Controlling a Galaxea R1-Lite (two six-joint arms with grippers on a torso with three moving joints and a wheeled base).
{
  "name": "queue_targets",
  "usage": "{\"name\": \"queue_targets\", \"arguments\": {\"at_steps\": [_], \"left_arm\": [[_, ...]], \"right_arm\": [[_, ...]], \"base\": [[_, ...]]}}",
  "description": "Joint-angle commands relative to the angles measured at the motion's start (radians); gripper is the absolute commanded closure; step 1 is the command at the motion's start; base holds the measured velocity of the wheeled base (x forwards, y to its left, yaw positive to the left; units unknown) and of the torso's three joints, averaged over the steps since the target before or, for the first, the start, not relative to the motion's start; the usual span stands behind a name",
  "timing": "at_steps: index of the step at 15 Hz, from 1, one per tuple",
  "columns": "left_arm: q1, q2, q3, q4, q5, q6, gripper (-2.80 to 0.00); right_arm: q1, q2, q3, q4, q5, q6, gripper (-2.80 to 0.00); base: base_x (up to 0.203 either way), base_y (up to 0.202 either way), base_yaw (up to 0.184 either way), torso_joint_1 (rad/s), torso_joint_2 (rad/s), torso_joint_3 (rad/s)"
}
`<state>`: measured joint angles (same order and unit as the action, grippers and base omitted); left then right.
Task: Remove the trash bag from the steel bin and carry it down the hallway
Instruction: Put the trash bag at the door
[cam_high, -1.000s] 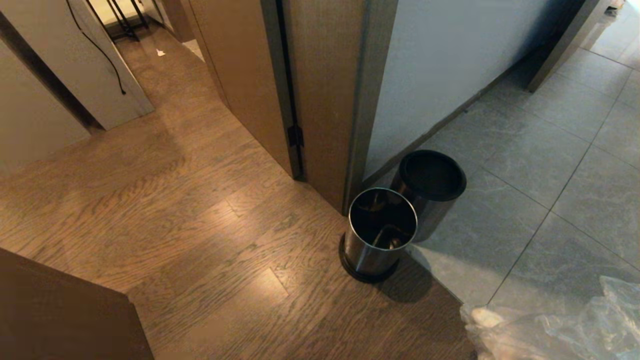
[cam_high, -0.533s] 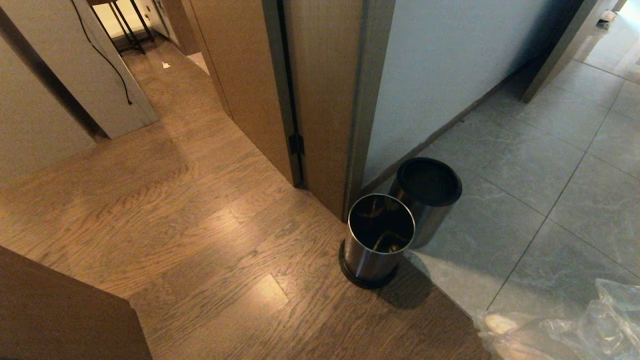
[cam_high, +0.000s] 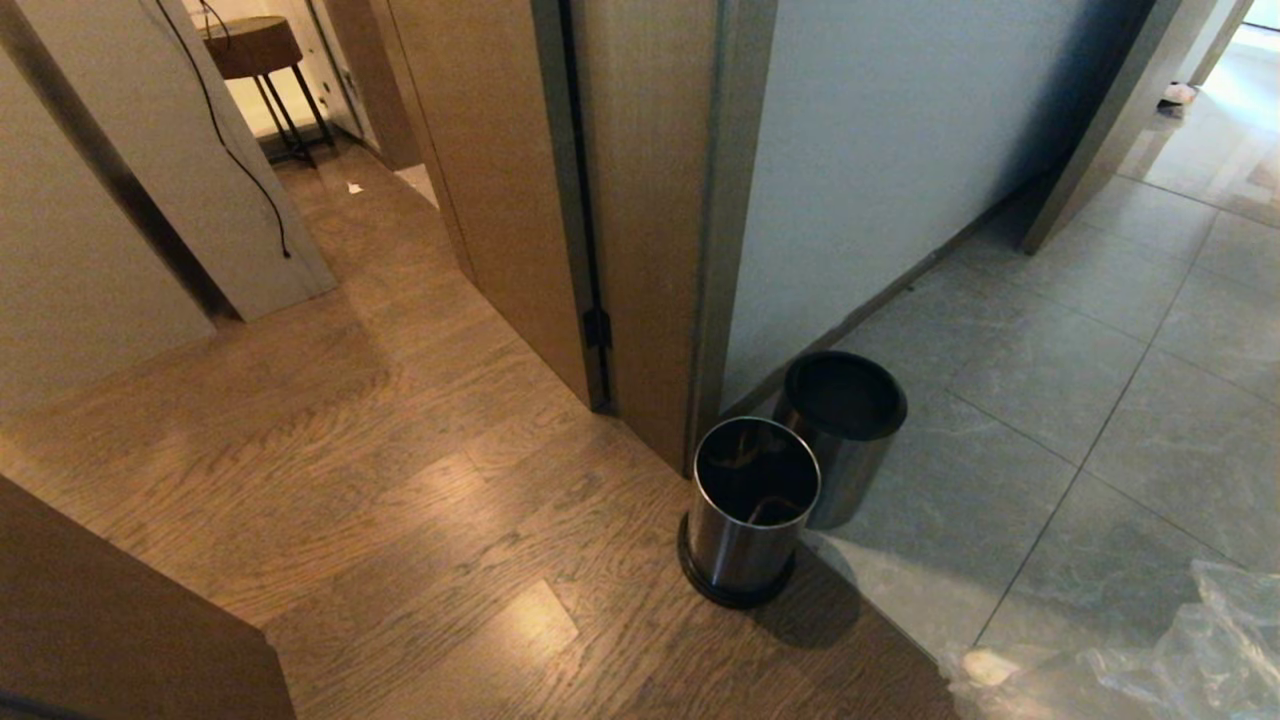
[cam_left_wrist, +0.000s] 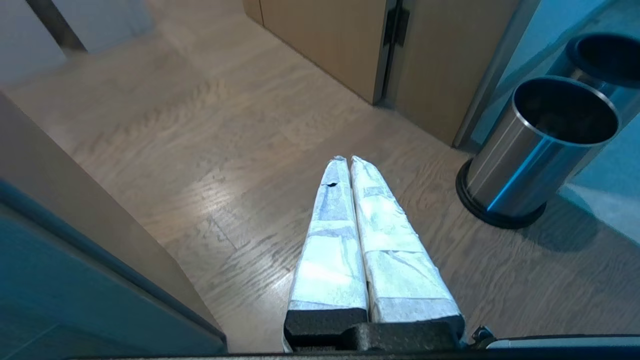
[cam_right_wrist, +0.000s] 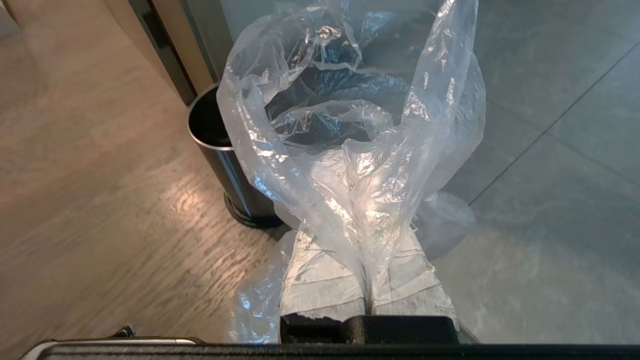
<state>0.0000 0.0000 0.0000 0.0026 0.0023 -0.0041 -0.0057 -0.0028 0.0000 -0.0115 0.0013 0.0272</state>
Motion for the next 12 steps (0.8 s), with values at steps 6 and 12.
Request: {"name": "queue_targets", "arguments": {"at_steps": [6, 12], "left_arm": [[0.000, 0.000, 0.000, 0.000, 0.001, -0.001, 0.00], [0.000, 0.000, 0.000, 0.000, 0.001, 0.001, 0.00]], "right_arm": [[0.000, 0.001, 0.002, -0.001, 0.000, 0.000, 0.00], [0.000, 0.001, 0.002, 0.000, 0.000, 0.000, 0.00]], "base": [[0.000, 0.000, 0.000, 0.003, 0.00, 0.201], [0.000, 0.000, 0.000, 0.002, 0.00, 0.197]]}}
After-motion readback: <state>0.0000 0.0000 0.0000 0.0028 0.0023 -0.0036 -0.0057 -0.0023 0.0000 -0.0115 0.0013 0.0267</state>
